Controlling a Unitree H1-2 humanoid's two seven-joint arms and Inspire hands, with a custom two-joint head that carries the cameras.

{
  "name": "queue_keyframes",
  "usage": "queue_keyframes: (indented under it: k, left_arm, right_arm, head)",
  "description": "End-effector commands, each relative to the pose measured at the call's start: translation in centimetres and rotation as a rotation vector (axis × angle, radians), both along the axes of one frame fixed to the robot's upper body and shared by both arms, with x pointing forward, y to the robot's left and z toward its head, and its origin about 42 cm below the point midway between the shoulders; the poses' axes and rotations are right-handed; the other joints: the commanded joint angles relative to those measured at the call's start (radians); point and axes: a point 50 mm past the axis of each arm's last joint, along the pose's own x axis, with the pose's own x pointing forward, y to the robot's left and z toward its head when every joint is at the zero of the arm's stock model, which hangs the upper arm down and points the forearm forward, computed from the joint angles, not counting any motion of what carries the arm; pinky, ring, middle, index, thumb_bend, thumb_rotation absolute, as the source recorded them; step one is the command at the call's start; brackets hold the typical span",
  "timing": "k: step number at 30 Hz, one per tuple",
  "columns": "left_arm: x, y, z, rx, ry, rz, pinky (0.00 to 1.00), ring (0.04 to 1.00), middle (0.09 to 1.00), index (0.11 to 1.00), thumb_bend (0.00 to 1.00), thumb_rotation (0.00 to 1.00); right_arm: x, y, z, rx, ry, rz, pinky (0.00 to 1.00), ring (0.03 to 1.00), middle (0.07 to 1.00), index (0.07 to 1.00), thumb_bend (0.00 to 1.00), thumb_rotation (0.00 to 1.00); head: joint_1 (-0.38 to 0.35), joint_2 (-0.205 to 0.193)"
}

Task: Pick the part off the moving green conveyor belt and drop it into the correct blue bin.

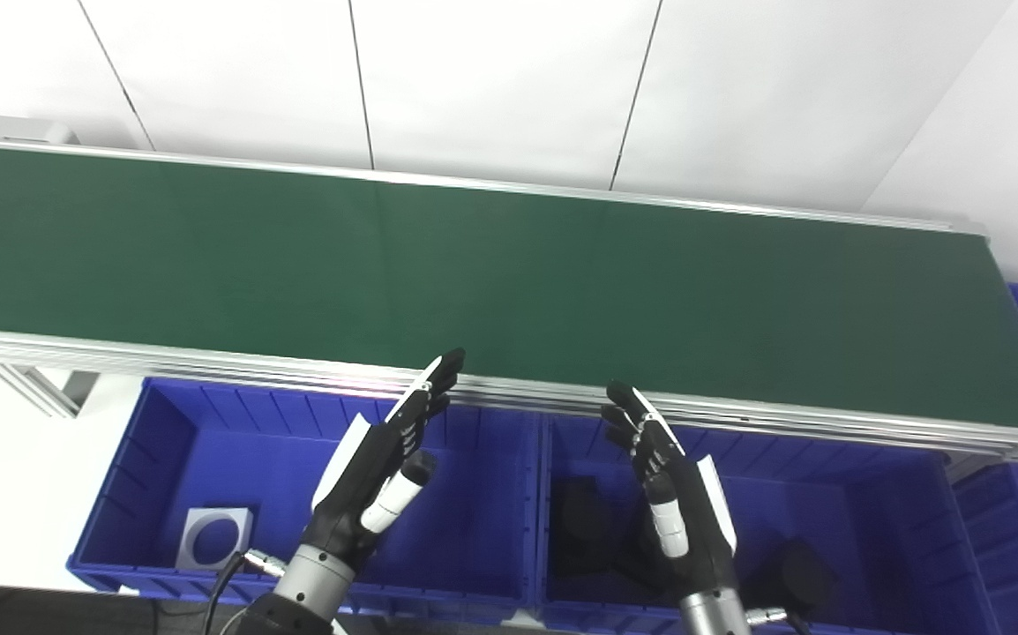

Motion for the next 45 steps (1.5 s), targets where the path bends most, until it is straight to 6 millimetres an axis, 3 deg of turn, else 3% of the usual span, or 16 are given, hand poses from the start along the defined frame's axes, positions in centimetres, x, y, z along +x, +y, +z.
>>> queue_keyframes:
  k: [1,8,45]
  left_arm:
    - [0.09,-0.31,0.74,-0.009,-0.034,-0.017,0.99,0.999,0.991,0.973,0.84,1.00]
    - [0.15,-0.24,1.08,-0.002,-0.018,-0.029,1.00,1.000,1.000,0.992,0.89,1.00]
    - [-0.03,0.02,0.85,0.004,-0.005,-0.039,1.00,1.000,0.992,0.981,0.84,1.00]
  right_arm:
    - [0.21,0.51,0.62,0.009,-0.045,0.021,0.88,0.913,0.929,0.912,0.96,1.00]
    - [0.21,0.89,0.50,0.019,-0.043,0.020,0.89,0.917,0.934,0.923,0.95,1.00]
    - [0.12,1.43,0.55,0.017,-0.043,-0.022,0.88,0.898,0.918,0.907,0.94,1.00]
  head:
    - [-0.001,-0.001]
    - [-0.018,-0.005]
    - [-0.034,-0.023]
